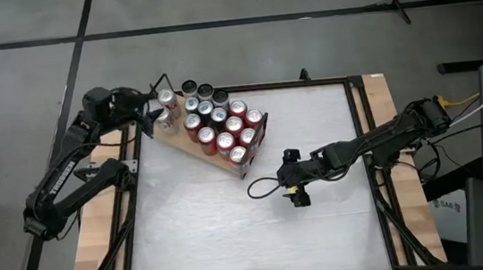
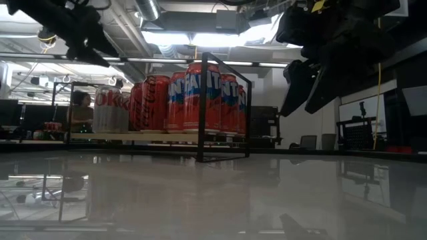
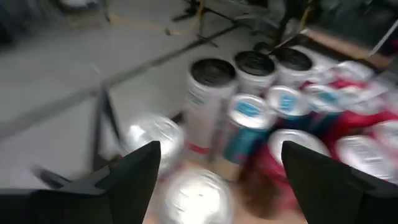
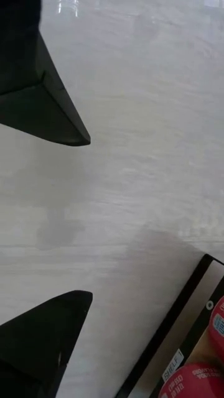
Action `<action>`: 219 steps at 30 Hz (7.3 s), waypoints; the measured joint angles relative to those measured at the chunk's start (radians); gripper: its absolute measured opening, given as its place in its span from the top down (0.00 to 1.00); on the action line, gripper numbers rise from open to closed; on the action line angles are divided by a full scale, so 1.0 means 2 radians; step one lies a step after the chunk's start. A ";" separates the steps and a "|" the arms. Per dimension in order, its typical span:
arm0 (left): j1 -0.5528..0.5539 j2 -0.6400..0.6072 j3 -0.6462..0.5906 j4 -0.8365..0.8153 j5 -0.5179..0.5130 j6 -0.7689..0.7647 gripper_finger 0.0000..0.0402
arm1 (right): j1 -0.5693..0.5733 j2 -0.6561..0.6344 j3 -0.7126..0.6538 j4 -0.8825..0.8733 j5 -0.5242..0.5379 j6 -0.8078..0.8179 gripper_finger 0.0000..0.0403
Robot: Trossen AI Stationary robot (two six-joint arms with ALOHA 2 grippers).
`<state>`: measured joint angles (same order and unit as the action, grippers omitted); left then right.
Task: Pick and place cans onto a shelf
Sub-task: Put the red/silver soda can on the shelf and align with the other red/silver soda can, then return to Home Position
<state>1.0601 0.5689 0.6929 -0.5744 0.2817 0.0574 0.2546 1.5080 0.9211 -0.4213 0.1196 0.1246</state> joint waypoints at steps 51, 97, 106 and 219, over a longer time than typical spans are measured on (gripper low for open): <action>-0.295 -0.013 -0.175 0.039 -0.329 -0.617 0.84 | 0.000 0.000 0.000 0.001 0.000 0.000 0.03; -0.422 -0.076 0.054 0.036 -0.276 -0.133 1.00 | 0.000 -0.333 -0.001 -0.092 0.117 -0.069 0.03; -0.424 -0.079 0.027 0.037 -0.212 -0.025 1.00 | 0.000 -0.479 -0.001 -0.124 0.108 -0.071 0.04; -0.418 -0.281 -0.343 0.295 -0.140 -0.040 1.00 | 0.000 -0.752 -0.425 0.134 0.117 -0.065 0.98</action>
<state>0.2249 0.0063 0.0078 0.0151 0.0017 -0.0235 0.2546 0.0040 0.0719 -0.1524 0.3542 -0.0051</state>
